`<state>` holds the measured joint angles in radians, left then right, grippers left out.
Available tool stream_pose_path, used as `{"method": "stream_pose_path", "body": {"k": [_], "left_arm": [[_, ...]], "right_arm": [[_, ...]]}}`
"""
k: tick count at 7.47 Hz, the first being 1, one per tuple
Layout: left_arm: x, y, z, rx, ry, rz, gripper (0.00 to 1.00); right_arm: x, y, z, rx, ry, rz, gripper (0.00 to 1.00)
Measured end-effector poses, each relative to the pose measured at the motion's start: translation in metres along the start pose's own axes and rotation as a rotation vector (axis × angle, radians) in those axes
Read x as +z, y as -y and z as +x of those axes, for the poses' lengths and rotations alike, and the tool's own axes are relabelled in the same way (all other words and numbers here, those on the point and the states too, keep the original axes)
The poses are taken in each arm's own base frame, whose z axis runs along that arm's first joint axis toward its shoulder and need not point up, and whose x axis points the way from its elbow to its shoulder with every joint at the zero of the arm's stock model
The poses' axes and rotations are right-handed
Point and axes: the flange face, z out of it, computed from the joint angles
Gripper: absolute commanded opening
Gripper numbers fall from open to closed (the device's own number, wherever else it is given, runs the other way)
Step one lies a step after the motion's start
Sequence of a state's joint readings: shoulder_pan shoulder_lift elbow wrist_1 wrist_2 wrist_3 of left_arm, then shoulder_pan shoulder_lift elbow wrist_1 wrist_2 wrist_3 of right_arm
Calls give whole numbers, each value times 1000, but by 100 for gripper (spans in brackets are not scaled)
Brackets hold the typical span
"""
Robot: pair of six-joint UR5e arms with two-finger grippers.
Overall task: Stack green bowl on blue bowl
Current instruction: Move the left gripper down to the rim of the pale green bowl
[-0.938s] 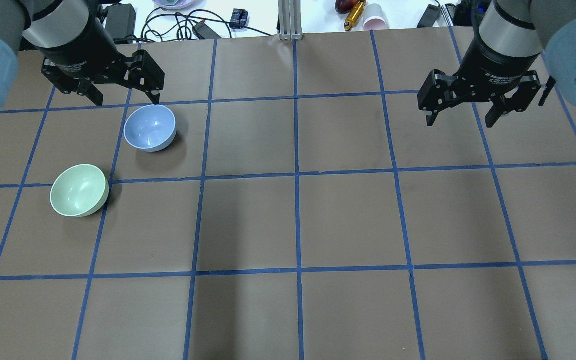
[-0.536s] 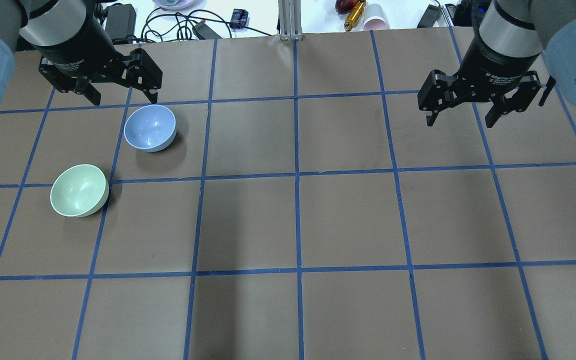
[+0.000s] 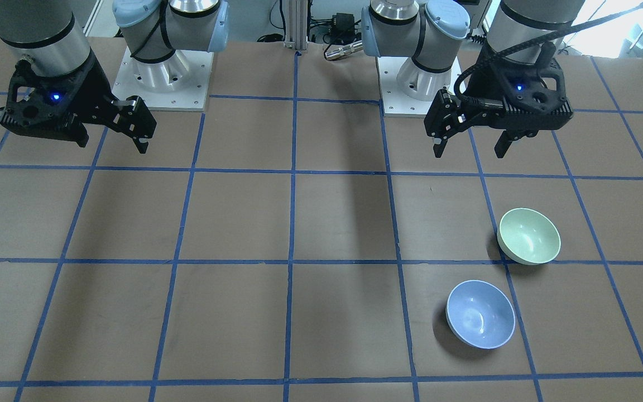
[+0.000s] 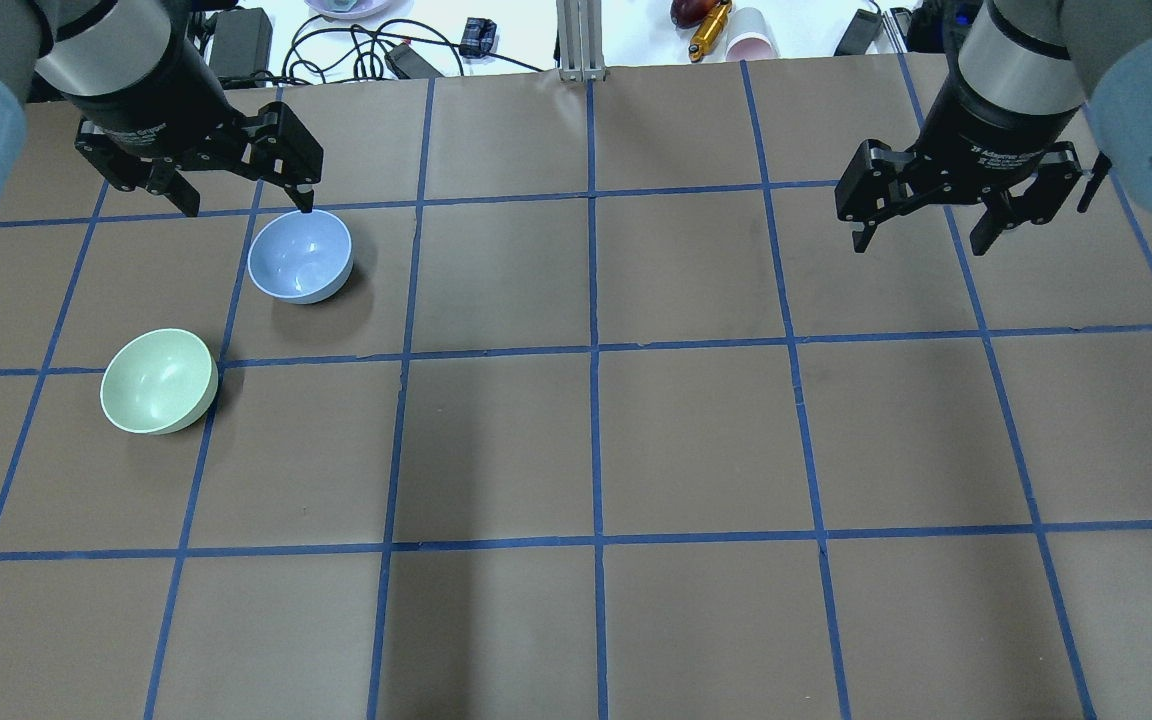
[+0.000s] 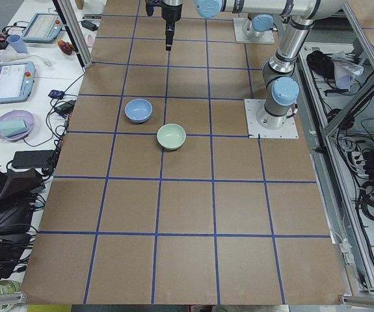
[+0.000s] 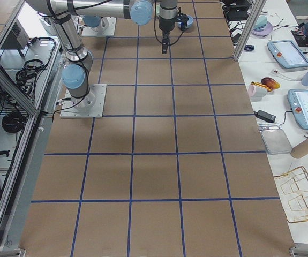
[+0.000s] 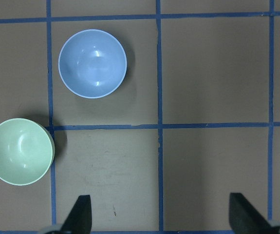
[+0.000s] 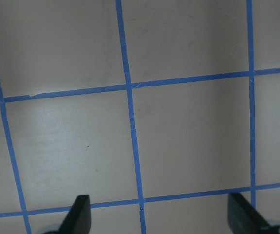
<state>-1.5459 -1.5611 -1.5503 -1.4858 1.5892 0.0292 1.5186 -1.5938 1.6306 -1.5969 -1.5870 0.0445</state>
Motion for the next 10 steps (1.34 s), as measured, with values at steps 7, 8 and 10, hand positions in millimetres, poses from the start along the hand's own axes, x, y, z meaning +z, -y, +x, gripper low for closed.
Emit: {"method": "stream_pose_path", "body": {"k": [7,8,10], "left_arm": [[6,3,-9,-5,1,-10,100],[14,9,-26,-3,-2,-23,100],[37,20,-85,26,-14,-54,100]], "right_arm": [[0,0,0,0,-1,0,100],[0,0,0,0,-1,0,100],[0,0,0,0,-1,0,100]]}}
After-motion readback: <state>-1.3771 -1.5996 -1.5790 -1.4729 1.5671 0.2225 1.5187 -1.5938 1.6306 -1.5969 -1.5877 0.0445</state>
